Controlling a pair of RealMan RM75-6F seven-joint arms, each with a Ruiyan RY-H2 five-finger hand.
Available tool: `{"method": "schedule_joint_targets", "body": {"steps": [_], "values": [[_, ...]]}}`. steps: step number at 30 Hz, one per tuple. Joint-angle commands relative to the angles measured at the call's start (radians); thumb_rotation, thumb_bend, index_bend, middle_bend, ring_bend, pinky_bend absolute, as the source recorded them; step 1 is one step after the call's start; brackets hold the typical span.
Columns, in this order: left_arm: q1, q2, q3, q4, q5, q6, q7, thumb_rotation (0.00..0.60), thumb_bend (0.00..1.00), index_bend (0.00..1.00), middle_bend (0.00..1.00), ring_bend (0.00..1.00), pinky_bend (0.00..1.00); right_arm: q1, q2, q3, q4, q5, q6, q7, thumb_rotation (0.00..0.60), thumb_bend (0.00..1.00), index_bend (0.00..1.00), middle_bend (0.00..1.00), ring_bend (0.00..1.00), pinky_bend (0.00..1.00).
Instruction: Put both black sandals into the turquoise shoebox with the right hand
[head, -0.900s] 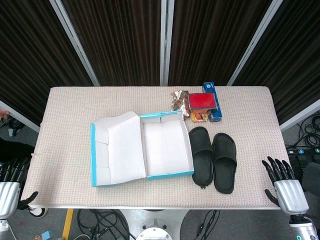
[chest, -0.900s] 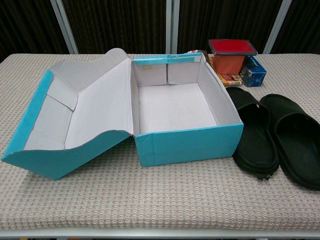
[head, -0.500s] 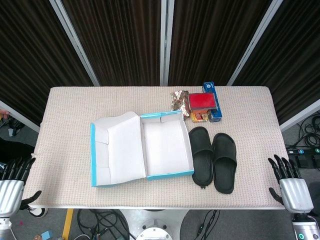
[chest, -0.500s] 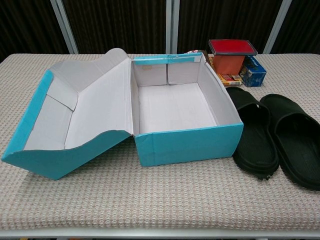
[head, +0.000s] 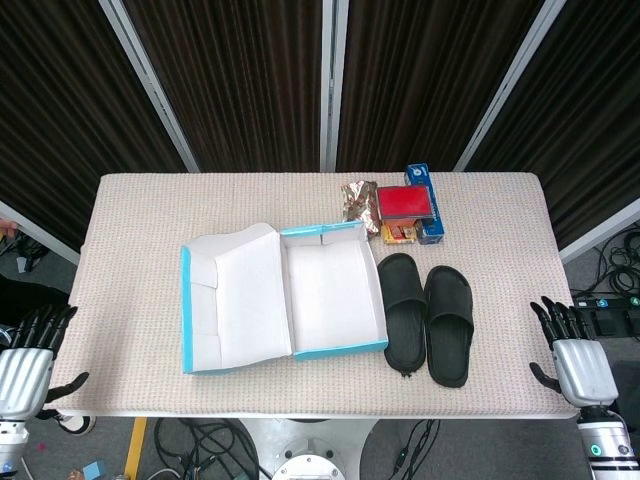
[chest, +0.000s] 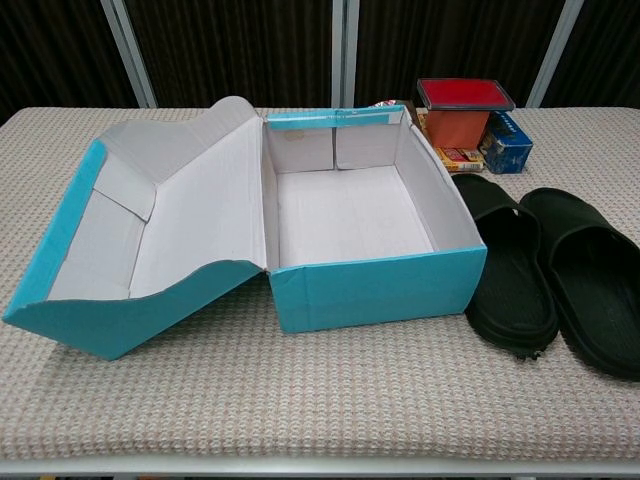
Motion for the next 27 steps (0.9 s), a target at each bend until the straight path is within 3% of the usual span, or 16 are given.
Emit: {"method": "schedule_joint_targets", "body": {"steps": [1, 10, 17, 23, 27], "values": [[-0.002, -0.001, 0.002, 0.006, 0.003, -0.004, -0.003, 0.6, 0.13, 0.07, 0.09, 0.0, 0.07, 0.009, 0.002, 0.006, -0.014, 0.0, -0.006, -0.017, 0.6, 0.12, 0.0, 0.0, 0.0, 0.0], [-0.008, -0.007, 0.002, 0.015, 0.018, -0.006, -0.011, 0.6, 0.13, 0.07, 0.09, 0.0, 0.07, 0.046, 0.011, 0.027, -0.058, 0.019, -0.05, -0.083, 0.6, 0.13, 0.0, 0.0, 0.0, 0.0], [-0.008, -0.01, -0.004, 0.016, 0.026, 0.008, -0.014, 0.6, 0.13, 0.07, 0.09, 0.0, 0.07, 0.139, 0.036, 0.083, -0.124, 0.068, -0.163, -0.095, 0.6, 0.13, 0.0, 0.0, 0.0, 0.0], [-0.001, -0.012, -0.01, 0.014, 0.021, 0.023, -0.02, 0.6, 0.13, 0.07, 0.09, 0.0, 0.07, 0.266, 0.052, 0.182, -0.218, 0.201, -0.321, -0.054, 0.6, 0.12, 0.0, 0.08, 0.0, 0.0], [0.009, -0.01, -0.002, 0.009, 0.026, 0.032, -0.022, 0.6, 0.13, 0.07, 0.09, 0.0, 0.07, 0.369, 0.037, 0.227, -0.236, 0.379, -0.469, -0.102, 0.6, 0.12, 0.0, 0.11, 0.0, 0.0]]}}
